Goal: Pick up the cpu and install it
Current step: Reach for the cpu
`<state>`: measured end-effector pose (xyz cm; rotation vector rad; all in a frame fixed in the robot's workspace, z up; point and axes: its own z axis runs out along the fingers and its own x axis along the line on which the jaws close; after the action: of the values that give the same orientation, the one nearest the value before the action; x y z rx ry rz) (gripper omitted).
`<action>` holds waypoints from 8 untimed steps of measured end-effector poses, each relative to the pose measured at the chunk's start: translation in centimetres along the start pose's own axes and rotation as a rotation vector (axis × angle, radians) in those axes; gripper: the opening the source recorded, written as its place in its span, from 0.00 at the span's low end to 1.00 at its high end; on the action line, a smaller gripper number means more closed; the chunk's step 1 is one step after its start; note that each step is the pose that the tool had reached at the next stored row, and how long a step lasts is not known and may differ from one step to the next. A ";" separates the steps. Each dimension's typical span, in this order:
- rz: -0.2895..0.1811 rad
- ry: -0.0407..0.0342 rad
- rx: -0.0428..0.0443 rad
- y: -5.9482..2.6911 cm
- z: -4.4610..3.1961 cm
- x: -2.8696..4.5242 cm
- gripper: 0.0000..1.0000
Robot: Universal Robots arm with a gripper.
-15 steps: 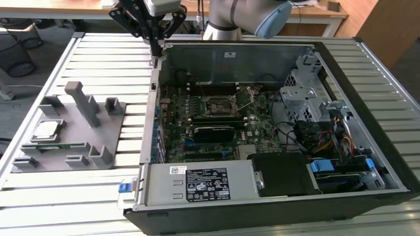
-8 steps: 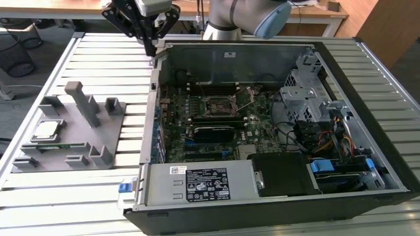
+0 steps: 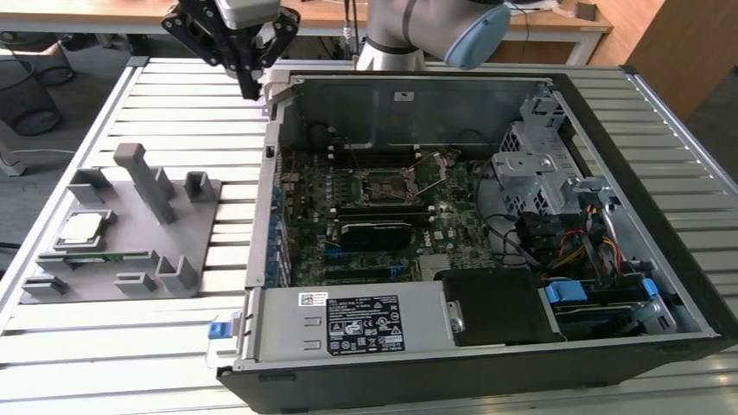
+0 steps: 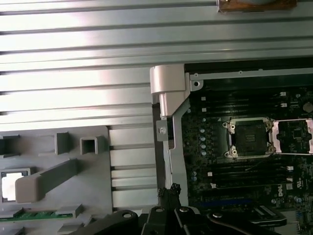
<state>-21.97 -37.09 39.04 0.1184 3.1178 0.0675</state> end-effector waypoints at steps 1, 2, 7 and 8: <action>0.000 0.0000 0.0000 -0.02 0.00 0.27 0.11; 0.000 0.0000 0.0000 -0.05 0.01 0.56 0.11; 0.000 0.0000 0.0000 -0.20 0.03 1.88 0.11; 0.000 0.0000 0.0000 -0.25 0.03 2.09 0.11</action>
<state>-24.07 -37.18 38.96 0.1185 3.1179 0.0674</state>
